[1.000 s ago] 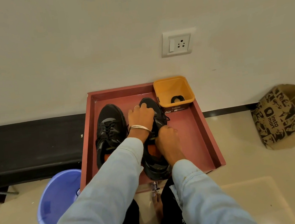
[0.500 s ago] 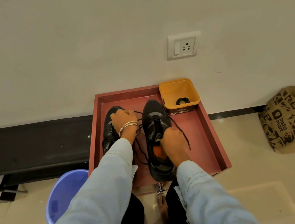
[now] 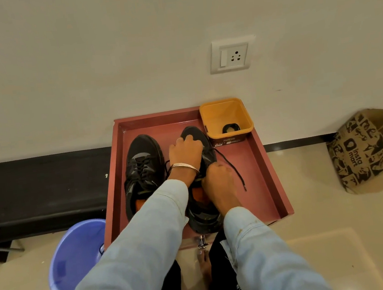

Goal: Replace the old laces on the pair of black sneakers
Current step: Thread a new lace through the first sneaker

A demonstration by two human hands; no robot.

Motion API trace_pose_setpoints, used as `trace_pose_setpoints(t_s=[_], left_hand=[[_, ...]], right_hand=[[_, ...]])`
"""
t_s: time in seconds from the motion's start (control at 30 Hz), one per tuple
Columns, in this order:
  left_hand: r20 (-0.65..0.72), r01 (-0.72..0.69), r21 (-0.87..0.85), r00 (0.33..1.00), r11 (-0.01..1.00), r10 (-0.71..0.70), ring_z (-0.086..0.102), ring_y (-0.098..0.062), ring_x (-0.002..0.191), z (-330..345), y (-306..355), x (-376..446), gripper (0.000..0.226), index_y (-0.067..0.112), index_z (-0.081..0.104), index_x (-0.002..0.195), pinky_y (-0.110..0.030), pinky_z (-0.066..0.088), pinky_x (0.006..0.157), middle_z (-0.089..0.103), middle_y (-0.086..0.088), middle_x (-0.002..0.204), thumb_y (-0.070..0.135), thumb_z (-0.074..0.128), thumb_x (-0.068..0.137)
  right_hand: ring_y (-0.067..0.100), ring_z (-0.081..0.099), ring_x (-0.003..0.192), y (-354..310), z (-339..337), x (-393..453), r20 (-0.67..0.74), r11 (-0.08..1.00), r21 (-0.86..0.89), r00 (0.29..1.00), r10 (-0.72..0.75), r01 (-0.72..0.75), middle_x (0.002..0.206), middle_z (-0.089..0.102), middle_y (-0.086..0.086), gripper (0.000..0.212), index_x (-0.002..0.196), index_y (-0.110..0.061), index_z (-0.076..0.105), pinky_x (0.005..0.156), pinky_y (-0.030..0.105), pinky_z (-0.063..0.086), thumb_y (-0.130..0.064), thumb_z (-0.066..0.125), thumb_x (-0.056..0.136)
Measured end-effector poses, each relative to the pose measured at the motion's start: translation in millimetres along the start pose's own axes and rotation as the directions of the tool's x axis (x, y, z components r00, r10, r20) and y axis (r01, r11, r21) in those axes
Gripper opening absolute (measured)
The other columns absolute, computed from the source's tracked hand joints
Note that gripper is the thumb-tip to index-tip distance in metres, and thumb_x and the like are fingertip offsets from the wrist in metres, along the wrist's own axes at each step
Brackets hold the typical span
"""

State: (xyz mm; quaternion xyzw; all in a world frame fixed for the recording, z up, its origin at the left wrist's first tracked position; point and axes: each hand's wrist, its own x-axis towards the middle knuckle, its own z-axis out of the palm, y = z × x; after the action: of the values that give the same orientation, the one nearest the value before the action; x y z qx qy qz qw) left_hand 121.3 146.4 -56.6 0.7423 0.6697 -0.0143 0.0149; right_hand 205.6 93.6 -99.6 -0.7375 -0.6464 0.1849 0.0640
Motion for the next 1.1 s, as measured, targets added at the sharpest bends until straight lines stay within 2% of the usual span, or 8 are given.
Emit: trace_pose_setpoints(t_s=[0.13,0.27,0.37,0.43,0.57,0.73,0.9,1.1], left_hand=[[-0.032,-0.004,-0.093,0.999,0.996,0.001,0.054,-0.034,0.108,1.1,-11.0,-0.3,0.027,0.007,0.058,0.117,-0.042,0.048,0.079,0.055,-0.011,0.116,0.022,0.048,0.097],[-0.205,0.195,-0.416,0.931,0.888,-0.300,0.058,-0.035,0.100,2.8,-28.2,-7.6,0.021,0.003,0.064,0.102,-0.042,0.047,0.080,0.060,-0.013,0.108,0.016,0.051,0.093],[-0.128,0.393,-0.767,0.681,0.507,-0.721,0.059,-0.034,0.102,-4.2,-44.8,-10.2,0.021,0.002,0.068,0.098,-0.038,0.044,0.084,0.065,-0.017,0.106,0.006,0.048,0.091],[-0.048,0.351,-0.891,0.558,0.288,-0.829,0.060,-0.034,0.100,-9.9,-54.0,-8.8,0.020,-0.001,0.067,0.094,-0.030,0.043,0.083,0.067,-0.019,0.101,0.003,0.048,0.091],[-0.181,0.169,-0.894,0.712,0.415,-0.679,0.062,-0.030,0.089,-10.8,-52.6,-9.8,0.021,0.006,0.065,0.094,-0.025,0.046,0.081,0.066,-0.015,0.094,-0.003,0.047,0.086],[-0.124,0.106,-0.365,0.979,0.925,-0.161,0.047,-0.032,0.107,-6.0,-29.9,-10.6,0.048,0.025,0.050,0.131,-0.041,0.047,0.083,0.042,-0.011,0.122,0.018,0.058,0.084],[-0.030,0.000,-0.020,1.000,1.000,-0.001,0.038,-0.031,0.123,3.3,-5.4,-6.4,0.032,0.023,0.060,0.123,-0.041,0.040,0.093,0.044,-0.005,0.132,0.026,0.055,0.091],[-0.026,-0.100,0.001,0.995,0.995,0.100,0.056,-0.033,0.108,2.0,-4.4,0.7,0.027,0.007,0.054,0.121,-0.039,0.048,0.083,0.054,-0.012,0.120,0.016,0.044,0.098]], right_hand=[[0.030,0.060,0.103,-0.6,-0.1,-0.7,-0.013,1.000,-0.026,1.000,-0.002,0.002,0.112,0.062,0.018,0.035,0.120,0.005,0.051,0.079,0.031,0.049,-0.016,0.051,0.092],[0.031,0.062,0.102,-1.6,-3.1,-1.7,-0.012,1.000,0.001,1.000,0.013,-0.013,0.111,0.064,0.019,0.032,0.118,0.005,0.053,0.081,0.033,0.050,-0.015,0.049,0.093],[0.033,0.060,0.105,-1.2,-4.7,-2.1,0.001,0.999,0.028,1.000,0.018,-0.018,0.114,0.062,0.020,0.036,0.120,0.006,0.051,0.086,0.036,0.049,-0.016,0.050,0.092],[0.032,0.058,0.107,-0.5,-5.1,-1.7,0.014,0.999,0.030,1.000,0.023,-0.023,0.116,0.060,0.019,0.041,0.123,0.006,0.048,0.087,0.035,0.049,-0.018,0.053,0.091],[0.030,0.056,0.107,-1.2,-5.1,-1.9,0.024,0.999,0.029,0.999,0.034,-0.035,0.117,0.059,0.018,0.043,0.126,0.006,0.046,0.087,0.035,0.050,-0.019,0.054,0.091],[0.030,0.057,0.107,-2.2,-3.6,-2.0,0.023,0.999,0.029,0.999,0.042,-0.043,0.116,0.060,0.018,0.040,0.124,0.005,0.048,0.087,0.034,0.048,-0.018,0.054,0.091],[0.031,0.058,0.106,-0.5,-1.1,-0.5,0.022,0.999,0.025,1.000,0.020,-0.020,0.115,0.060,0.019,0.039,0.122,0.005,0.048,0.084,0.034,0.049,-0.016,0.054,0.090],[0.030,0.058,0.108,0.1,1.1,1.5,0.010,1.000,0.015,1.000,0.024,-0.024,0.117,0.060,0.019,0.039,0.124,0.006,0.048,0.084,0.033,0.049,-0.015,0.052,0.092]])
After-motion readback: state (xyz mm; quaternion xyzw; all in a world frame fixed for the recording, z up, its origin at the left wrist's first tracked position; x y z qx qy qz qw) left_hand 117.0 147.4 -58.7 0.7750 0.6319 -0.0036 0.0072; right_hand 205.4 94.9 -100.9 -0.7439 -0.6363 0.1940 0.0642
